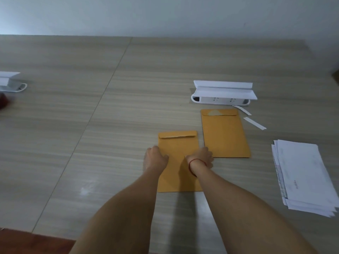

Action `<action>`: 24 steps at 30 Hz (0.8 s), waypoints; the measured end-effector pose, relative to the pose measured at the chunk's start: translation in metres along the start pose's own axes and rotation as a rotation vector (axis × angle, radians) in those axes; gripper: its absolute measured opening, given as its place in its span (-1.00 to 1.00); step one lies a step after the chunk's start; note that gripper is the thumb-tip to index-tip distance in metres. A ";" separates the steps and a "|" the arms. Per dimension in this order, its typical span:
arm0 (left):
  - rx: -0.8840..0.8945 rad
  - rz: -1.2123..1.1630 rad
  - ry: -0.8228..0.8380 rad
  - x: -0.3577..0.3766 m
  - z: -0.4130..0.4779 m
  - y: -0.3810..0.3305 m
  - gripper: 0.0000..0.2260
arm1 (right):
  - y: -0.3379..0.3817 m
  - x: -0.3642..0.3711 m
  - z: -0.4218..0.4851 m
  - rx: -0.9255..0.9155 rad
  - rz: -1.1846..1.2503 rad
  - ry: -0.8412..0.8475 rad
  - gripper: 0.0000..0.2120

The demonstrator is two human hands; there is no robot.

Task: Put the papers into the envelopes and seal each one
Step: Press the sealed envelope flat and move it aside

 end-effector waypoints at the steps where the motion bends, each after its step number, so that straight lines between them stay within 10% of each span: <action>1: -0.018 -0.009 -0.003 0.001 0.000 0.001 -0.56 | -0.002 0.000 0.002 0.004 0.015 0.011 -0.46; 13: -0.256 -0.136 -0.081 -0.012 -0.004 0.012 -0.57 | -0.001 0.007 0.003 -0.076 0.288 0.186 -0.93; 24: -0.230 -0.288 0.061 0.003 -0.039 -0.031 -0.46 | -0.016 -0.054 0.006 -0.066 0.583 0.161 -0.81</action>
Point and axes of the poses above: each hand's wrist, its own z-axis towards the middle knuckle, its own x-axis out of the palm, y = z × x, the point moved 6 cm from there along z, towards the middle knuckle, and after that the axes turned 15 degrees about -x, right-handed, at the moved point
